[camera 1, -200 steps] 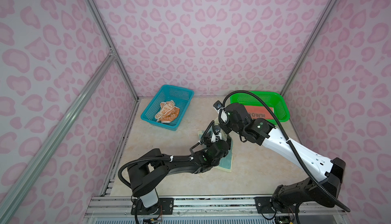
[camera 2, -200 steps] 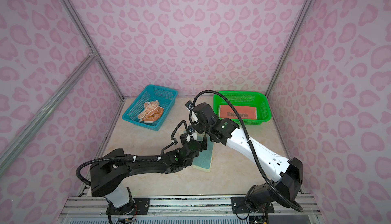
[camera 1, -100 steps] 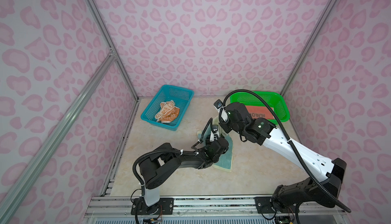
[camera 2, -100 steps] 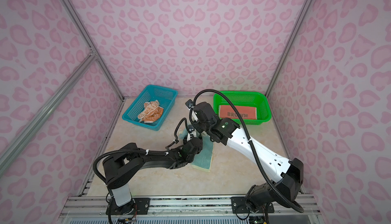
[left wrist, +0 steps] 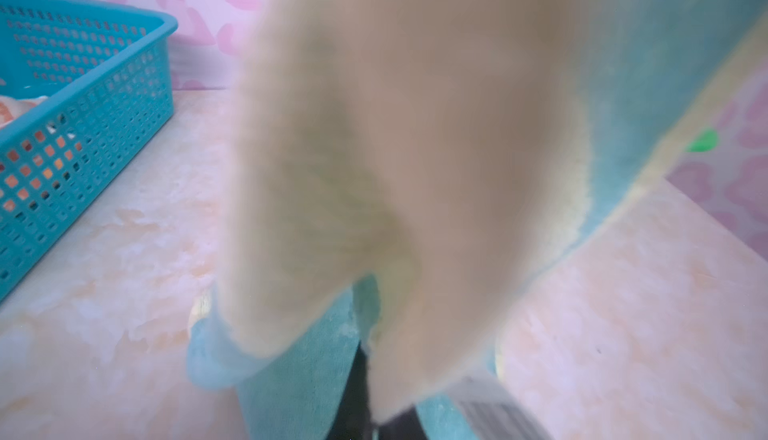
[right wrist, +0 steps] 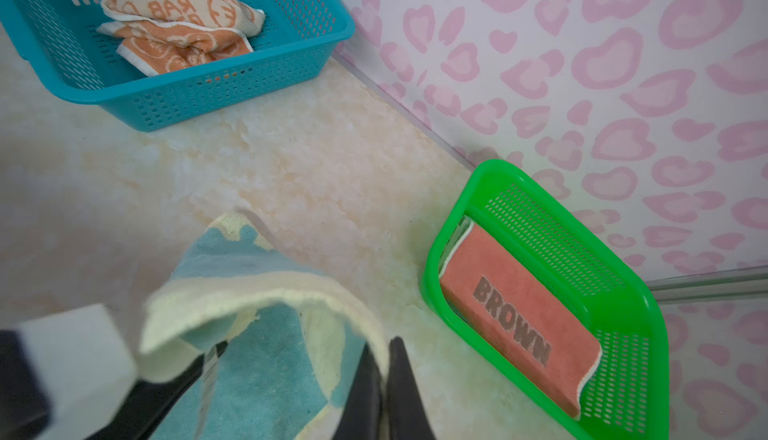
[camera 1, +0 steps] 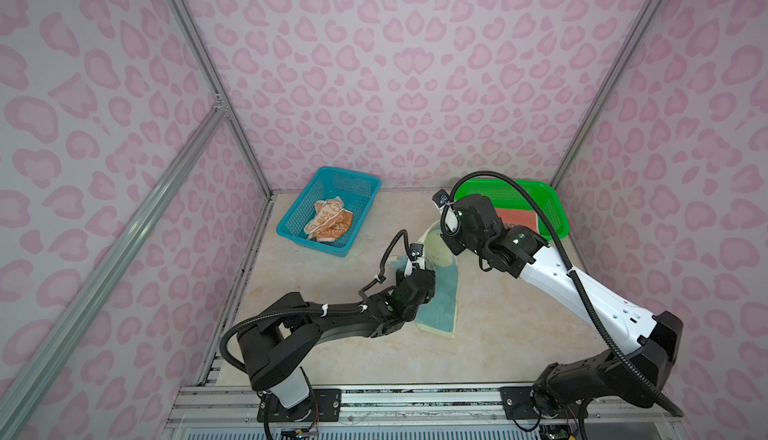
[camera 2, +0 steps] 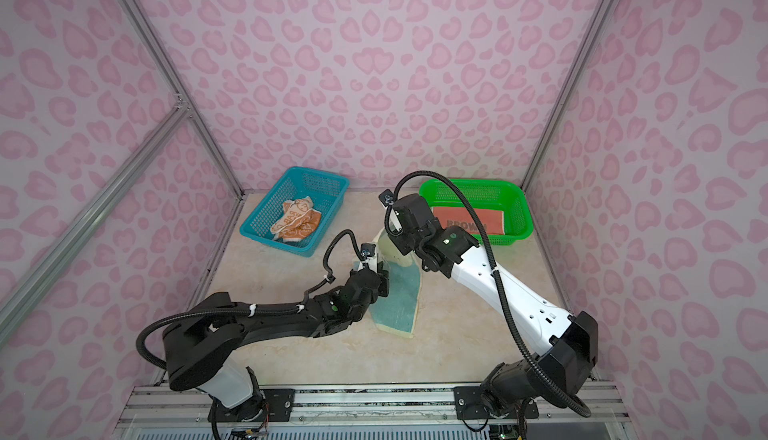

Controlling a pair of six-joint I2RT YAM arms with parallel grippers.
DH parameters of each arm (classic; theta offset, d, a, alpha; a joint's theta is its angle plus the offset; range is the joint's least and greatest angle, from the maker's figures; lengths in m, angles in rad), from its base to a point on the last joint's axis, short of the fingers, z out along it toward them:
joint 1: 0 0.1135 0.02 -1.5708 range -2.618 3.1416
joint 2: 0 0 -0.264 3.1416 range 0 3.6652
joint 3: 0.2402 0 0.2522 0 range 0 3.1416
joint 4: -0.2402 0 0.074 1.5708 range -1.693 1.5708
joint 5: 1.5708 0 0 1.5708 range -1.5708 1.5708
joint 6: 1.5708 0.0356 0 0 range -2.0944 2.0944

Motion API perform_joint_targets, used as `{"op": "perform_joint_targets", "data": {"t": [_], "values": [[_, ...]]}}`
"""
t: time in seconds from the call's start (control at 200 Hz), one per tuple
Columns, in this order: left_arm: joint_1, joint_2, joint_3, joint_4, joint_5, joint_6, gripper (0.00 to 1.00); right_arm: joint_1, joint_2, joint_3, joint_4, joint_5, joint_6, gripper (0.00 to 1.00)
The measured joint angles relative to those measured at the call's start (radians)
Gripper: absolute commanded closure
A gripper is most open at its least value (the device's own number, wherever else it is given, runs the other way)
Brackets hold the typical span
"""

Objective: Fold and stack the towels
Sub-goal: 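Raise the whale towel high with both grippers, holding its edge taut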

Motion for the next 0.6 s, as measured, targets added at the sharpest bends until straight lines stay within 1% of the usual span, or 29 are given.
{"op": "perform_joint_targets", "data": {"t": [0.075,0.12,0.265,0.46,0.6], "values": [[0.024,-0.065,0.006,-0.066,0.08,0.035,0.97,-0.037,0.001,-0.014,-0.004,-0.04,0.0,1.0],[0.032,-0.089,0.019,-0.116,0.11,0.058,0.97,-0.059,0.0,-0.027,-0.008,-0.066,0.0,1.0],[0.064,-0.171,0.04,-0.283,0.255,0.131,0.97,-0.119,-0.027,-0.078,-0.03,-0.163,0.0,1.0],[0.169,-0.297,0.04,-0.434,0.402,0.151,0.97,-0.177,-0.085,-0.141,-0.035,-0.254,0.0,1.0],[0.228,-0.327,0.052,-0.502,0.509,0.153,0.97,-0.181,-0.105,-0.164,-0.04,-0.306,0.0,1.0]]}}
